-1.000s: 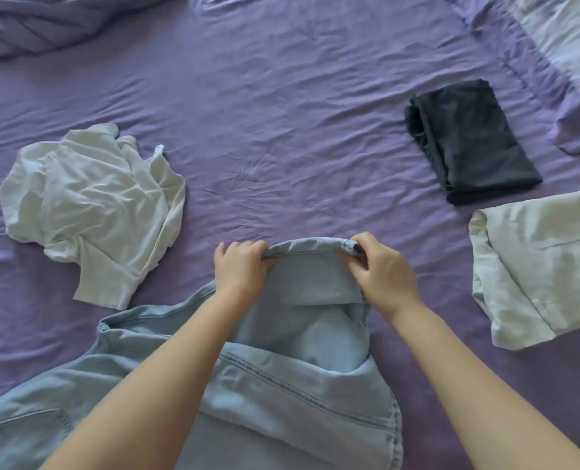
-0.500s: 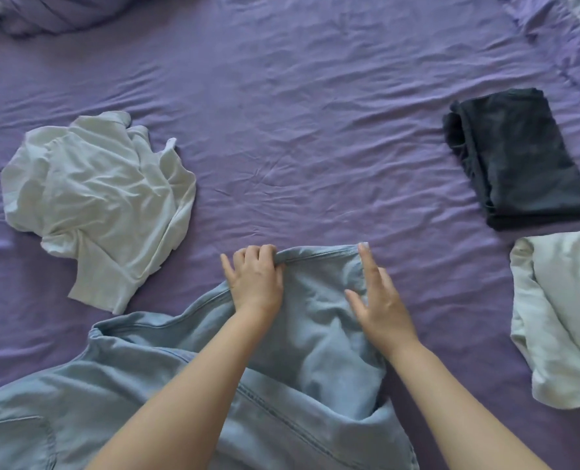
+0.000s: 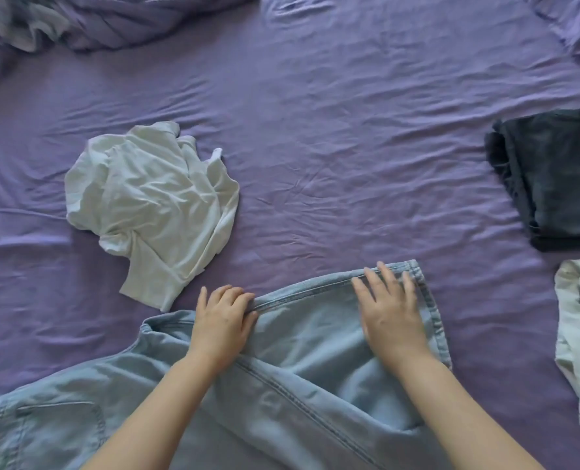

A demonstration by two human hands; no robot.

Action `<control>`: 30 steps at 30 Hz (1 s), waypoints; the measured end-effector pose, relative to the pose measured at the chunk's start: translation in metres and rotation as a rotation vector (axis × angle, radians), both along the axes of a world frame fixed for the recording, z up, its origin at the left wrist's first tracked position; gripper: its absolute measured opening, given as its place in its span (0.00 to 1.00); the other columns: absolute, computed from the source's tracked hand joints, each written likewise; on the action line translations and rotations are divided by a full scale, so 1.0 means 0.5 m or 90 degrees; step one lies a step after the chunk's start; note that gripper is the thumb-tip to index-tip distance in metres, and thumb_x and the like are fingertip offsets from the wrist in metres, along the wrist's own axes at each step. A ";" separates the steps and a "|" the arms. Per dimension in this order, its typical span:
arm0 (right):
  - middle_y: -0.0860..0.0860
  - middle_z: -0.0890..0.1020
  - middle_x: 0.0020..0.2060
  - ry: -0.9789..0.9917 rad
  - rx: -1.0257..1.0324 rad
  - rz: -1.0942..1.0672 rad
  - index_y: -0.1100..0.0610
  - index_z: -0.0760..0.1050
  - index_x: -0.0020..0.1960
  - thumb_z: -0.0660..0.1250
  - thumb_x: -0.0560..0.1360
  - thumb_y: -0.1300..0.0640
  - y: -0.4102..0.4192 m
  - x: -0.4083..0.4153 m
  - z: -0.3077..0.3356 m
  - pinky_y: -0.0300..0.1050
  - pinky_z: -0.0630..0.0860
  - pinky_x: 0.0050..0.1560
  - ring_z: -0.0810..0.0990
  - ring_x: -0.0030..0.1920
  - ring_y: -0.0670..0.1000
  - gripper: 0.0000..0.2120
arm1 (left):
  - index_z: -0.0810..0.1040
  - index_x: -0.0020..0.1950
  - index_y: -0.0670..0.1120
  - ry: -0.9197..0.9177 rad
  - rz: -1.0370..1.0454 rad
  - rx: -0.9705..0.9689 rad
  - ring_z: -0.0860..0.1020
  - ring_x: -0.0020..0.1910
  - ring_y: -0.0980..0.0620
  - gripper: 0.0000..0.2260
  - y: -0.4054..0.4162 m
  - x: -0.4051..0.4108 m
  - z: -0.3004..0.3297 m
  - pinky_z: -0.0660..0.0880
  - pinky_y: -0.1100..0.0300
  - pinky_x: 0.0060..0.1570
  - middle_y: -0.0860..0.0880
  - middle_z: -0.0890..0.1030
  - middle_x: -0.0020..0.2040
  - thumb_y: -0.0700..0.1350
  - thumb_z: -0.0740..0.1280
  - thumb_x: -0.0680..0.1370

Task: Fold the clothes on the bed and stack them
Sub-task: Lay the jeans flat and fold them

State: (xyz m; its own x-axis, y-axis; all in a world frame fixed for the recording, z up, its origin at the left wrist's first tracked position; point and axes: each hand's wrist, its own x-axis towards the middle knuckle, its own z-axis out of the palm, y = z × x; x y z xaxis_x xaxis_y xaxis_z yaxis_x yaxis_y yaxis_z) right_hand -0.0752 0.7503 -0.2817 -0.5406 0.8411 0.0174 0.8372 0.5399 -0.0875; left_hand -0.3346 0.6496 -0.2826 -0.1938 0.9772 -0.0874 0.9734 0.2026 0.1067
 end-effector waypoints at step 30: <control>0.49 0.36 0.75 -0.188 -0.214 -0.037 0.42 0.36 0.74 0.25 0.65 0.33 0.043 0.056 -0.041 0.64 0.34 0.68 0.38 0.76 0.52 0.39 | 0.31 0.72 0.61 -0.050 -0.036 -0.273 0.32 0.74 0.42 0.35 0.074 0.237 -0.046 0.31 0.33 0.65 0.53 0.30 0.73 0.72 0.40 0.71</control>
